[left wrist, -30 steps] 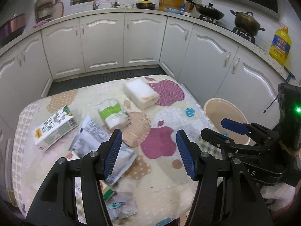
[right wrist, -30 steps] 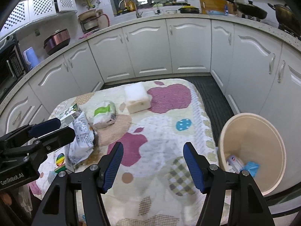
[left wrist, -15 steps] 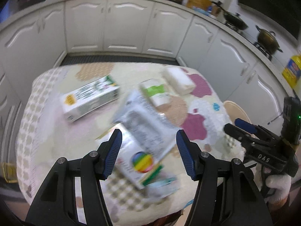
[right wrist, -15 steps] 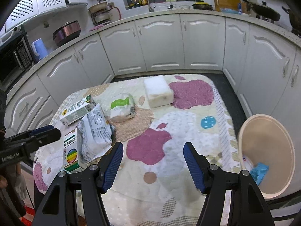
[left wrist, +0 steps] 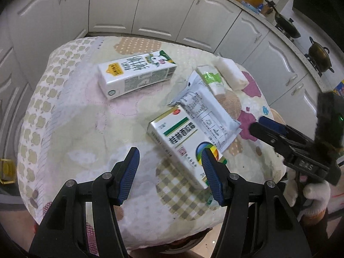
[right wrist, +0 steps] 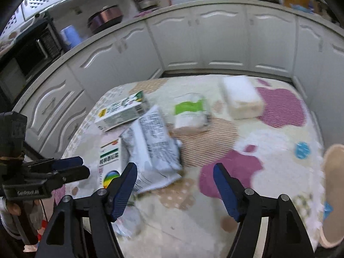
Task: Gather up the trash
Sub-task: 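Grasp the white-and-green medicine box with the left tool while the right tool grasps the white snack packet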
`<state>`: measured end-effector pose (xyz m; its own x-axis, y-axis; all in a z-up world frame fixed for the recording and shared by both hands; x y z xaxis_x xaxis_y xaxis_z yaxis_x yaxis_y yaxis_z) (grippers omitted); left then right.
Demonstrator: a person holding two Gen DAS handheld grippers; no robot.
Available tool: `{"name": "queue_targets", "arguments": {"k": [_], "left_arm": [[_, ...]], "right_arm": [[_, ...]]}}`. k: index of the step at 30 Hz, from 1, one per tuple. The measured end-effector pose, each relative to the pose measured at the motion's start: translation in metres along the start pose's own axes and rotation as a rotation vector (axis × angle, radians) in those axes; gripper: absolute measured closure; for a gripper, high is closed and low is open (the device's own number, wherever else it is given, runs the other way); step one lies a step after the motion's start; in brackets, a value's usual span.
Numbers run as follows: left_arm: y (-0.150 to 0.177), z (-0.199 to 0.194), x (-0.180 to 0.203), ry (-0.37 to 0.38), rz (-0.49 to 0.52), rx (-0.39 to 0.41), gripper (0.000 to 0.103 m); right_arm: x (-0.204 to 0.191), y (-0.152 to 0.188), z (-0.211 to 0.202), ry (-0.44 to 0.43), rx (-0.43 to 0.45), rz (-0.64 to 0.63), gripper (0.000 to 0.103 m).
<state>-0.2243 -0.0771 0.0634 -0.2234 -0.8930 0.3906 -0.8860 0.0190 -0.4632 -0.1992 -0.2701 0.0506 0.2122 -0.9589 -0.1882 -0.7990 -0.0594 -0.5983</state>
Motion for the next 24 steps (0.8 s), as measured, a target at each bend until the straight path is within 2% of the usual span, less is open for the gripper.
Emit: {"name": "queue_targets", "arguments": {"k": [7, 8, 10, 14, 20, 24], "left_arm": [[0.0, -0.009, -0.017, -0.026, -0.034, 0.011, 0.044], [0.0, -0.008, -0.018, -0.024, -0.039, 0.01, 0.044], [-0.001, -0.005, -0.017, -0.012, -0.049, 0.009, 0.044], [-0.006, 0.006, -0.009, 0.017, -0.056, 0.0, 0.044], [-0.012, 0.031, 0.008, 0.052, -0.072, -0.025, 0.044], [-0.018, 0.047, 0.014, 0.025, -0.086, -0.032, 0.044]], "right_arm": [[-0.019, -0.018, 0.052, -0.034, -0.069, -0.063, 0.032], [-0.019, -0.018, 0.06, -0.044, -0.088, -0.06, 0.033], [-0.018, -0.015, 0.07, -0.094, -0.118, -0.032, 0.047], [-0.016, -0.01, 0.055, -0.099, -0.088, -0.046, 0.055], [0.009, -0.004, 0.021, -0.01, -0.025, -0.013, 0.056], [0.027, 0.002, 0.007, 0.022, -0.008, 0.013, 0.056]]}}
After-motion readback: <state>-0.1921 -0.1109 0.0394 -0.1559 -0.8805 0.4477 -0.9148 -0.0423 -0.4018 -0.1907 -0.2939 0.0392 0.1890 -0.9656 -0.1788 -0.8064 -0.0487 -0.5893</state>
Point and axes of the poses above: each gripper's, at about its wrist camera, not at the fingertips, and z roughly the way its jaws point, x to its right, y to its underside, the point moved 2 cm from there along z, roughly the way its jaws point, and after that the axes turned 6 degrees about y, right-handed, at the moved point
